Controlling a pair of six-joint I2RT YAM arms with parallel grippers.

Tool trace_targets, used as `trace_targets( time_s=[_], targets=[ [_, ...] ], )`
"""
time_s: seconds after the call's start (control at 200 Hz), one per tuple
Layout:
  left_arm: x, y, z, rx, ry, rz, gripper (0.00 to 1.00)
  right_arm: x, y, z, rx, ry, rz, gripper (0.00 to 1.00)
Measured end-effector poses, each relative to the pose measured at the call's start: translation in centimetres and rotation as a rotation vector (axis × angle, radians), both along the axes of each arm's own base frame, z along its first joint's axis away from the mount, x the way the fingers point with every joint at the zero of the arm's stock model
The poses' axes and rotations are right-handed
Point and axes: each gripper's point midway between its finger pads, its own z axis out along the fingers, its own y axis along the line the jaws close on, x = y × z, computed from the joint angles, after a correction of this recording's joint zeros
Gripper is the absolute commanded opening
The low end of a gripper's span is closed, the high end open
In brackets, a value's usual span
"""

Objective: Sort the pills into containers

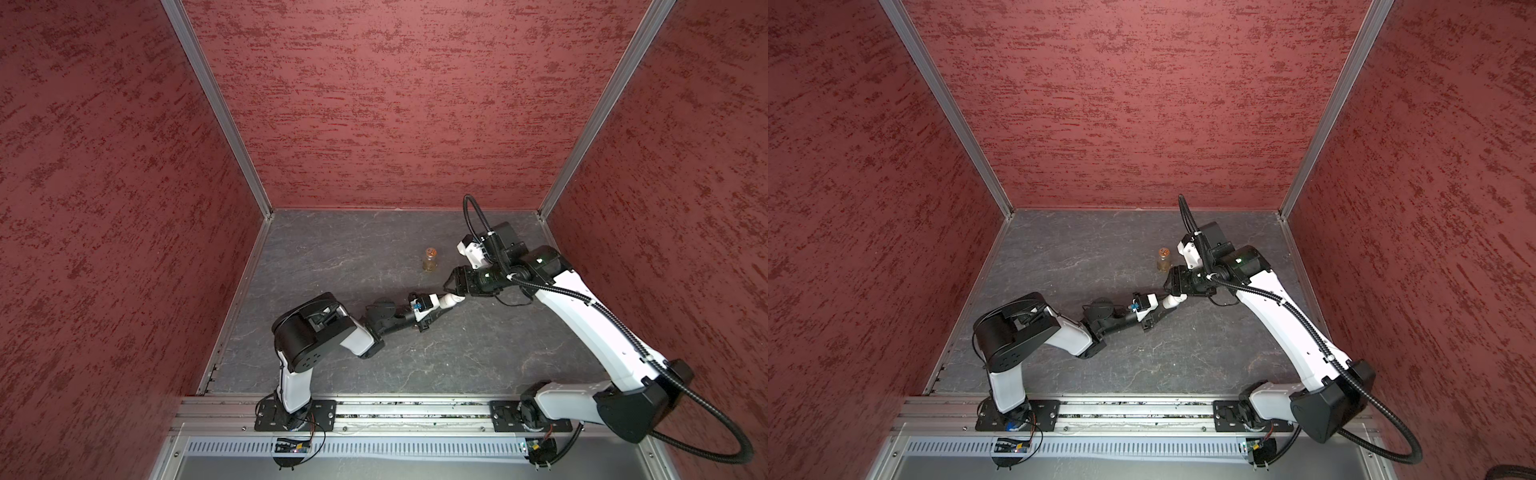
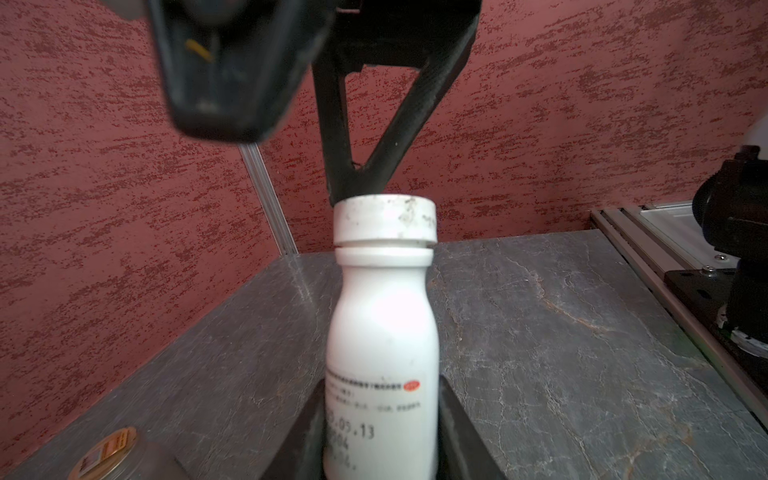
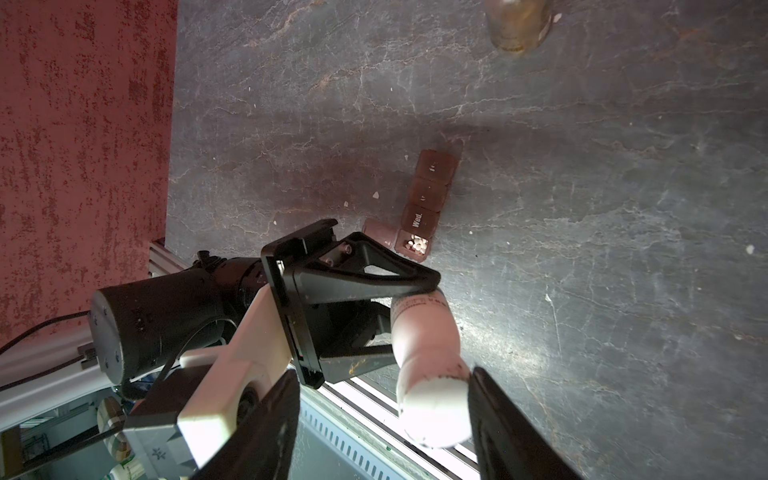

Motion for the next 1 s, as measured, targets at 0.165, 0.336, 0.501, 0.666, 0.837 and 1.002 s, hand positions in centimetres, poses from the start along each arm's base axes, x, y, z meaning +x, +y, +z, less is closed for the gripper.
trace_targets(
  time_s=[0.165, 0.336, 0.501, 0.666, 0.837, 1.002],
  targets=[
    [0.0, 0.0, 0.1, -0.004, -0.003, 0.0, 0.0, 0.5, -0.1, 0.2, -0.012, -0.018, -0.002, 0.68],
    [0.0, 0.0, 0.2, -0.006, -0.005, 0.0, 0.0, 0.6, 0.0, -0.2, -0.018, -0.011, 0.001, 0.65],
    [0.2, 0.1, 0.3, -0.009, -0.007, 0.003, 0.0, 0.4, 0.2, -0.5, -0.016, -0.001, 0.012, 0.6],
    [0.4, 0.0, 0.3, -0.009, -0.009, -0.002, 0.0, 0.3, 0.2, -0.5, -0.016, 0.0, 0.013, 0.56],
    [0.7, 0.0, 0.3, -0.009, -0.008, 0.003, 0.0, -0.7, 0.1, -1.3, -0.027, 0.024, 0.025, 0.54],
    [1.1, 0.3, 0.4, -0.013, -0.01, 0.015, 0.0, -2.5, 0.4, -1.6, -0.031, 0.06, 0.059, 0.54]
  ],
)
